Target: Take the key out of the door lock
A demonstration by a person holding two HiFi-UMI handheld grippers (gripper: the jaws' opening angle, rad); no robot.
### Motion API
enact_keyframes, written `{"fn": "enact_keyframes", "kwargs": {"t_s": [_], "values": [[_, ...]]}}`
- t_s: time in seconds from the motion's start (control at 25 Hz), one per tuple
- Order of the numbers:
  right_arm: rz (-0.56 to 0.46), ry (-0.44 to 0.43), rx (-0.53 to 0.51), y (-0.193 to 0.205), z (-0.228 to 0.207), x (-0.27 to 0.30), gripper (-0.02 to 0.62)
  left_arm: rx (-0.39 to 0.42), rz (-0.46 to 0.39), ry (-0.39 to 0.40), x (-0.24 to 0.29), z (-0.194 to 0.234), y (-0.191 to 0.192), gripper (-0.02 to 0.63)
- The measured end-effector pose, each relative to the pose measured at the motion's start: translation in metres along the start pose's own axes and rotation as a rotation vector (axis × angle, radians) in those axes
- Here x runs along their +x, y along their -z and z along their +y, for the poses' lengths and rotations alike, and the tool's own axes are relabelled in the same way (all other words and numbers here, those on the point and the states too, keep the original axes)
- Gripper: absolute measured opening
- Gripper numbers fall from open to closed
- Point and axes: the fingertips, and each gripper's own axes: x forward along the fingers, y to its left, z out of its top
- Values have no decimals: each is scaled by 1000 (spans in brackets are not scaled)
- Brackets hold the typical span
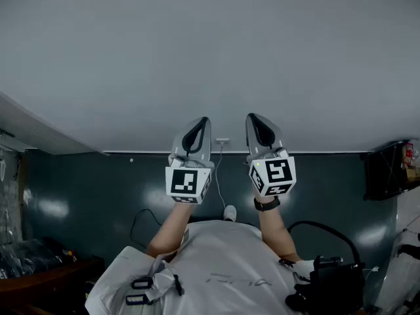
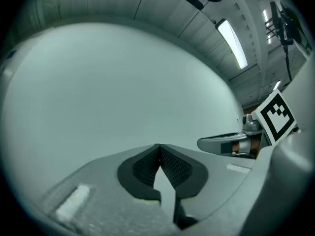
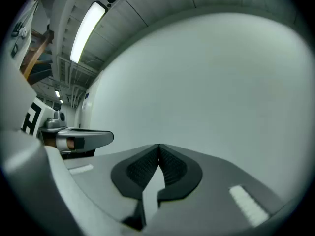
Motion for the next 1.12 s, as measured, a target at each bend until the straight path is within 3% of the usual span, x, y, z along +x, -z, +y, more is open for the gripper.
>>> {"fn": "enact_keyframes", "kwargs": {"t_s": [0.24, 0.48, 0.6, 0.76, 0.88, 1.12], "values": [[-9, -76, 35, -10, 27, -2, -2, 16, -21, -119, -37, 22, -15, -2], [8, -256, 44, -10, 80, 21, 0, 25, 7, -247, -69, 47, -13, -2], [12, -362, 41, -18, 125, 29, 0, 35, 4, -321, -102, 65, -24, -2], [44, -572, 89, -11, 194, 56, 0, 54, 47, -491, -149, 102, -24, -2], [61, -726, 115, -11, 262, 66, 0, 74, 63, -629, -199, 139, -24, -2], [73, -1018, 68, -18, 411, 59, 0, 73, 71, -884, -311, 205, -38, -2]]}}
